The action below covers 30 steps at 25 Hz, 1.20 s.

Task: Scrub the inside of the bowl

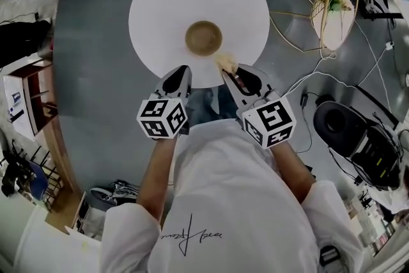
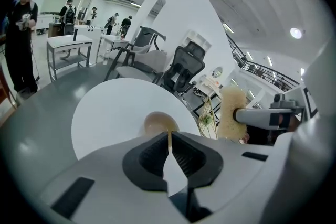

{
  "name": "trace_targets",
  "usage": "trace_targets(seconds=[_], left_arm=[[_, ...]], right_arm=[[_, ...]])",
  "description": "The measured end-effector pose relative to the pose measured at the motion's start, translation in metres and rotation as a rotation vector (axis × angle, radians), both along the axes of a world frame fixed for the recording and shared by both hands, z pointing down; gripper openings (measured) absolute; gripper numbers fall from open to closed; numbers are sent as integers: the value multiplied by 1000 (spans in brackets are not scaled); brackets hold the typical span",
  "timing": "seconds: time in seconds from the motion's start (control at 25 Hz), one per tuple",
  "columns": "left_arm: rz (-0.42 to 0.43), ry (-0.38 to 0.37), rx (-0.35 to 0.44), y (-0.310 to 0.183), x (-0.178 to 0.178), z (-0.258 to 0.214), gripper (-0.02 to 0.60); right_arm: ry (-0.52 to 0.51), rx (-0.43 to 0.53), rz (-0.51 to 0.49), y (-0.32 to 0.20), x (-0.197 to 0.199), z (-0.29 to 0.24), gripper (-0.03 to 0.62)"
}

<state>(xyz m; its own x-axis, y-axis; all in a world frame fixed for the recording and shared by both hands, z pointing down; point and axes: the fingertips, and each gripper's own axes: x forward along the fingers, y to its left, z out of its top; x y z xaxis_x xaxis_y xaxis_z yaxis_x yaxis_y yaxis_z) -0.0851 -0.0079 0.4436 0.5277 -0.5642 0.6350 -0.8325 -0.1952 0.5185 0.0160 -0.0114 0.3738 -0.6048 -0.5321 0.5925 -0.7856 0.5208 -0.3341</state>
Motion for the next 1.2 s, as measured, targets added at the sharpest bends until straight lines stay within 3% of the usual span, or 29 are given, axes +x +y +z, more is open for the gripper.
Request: trace_targets(seconds=[0.44,0.8,1.0,1.2], left_arm=[[-96,1,-57,-17,-7,29,6],[-97,-19,-78,-22,-12,47,51],[-81,-72,-85,-24,-11,65,52],[-117,-23,-137,-24,-7,79,52]], right_arm=[[16,-26,-28,-9,-1,13,86],[27,-40,-40,-10,-1,26,86],[40,-35,-33,-16,6,33,86],[55,-31,-31,-21,15,41,86]])
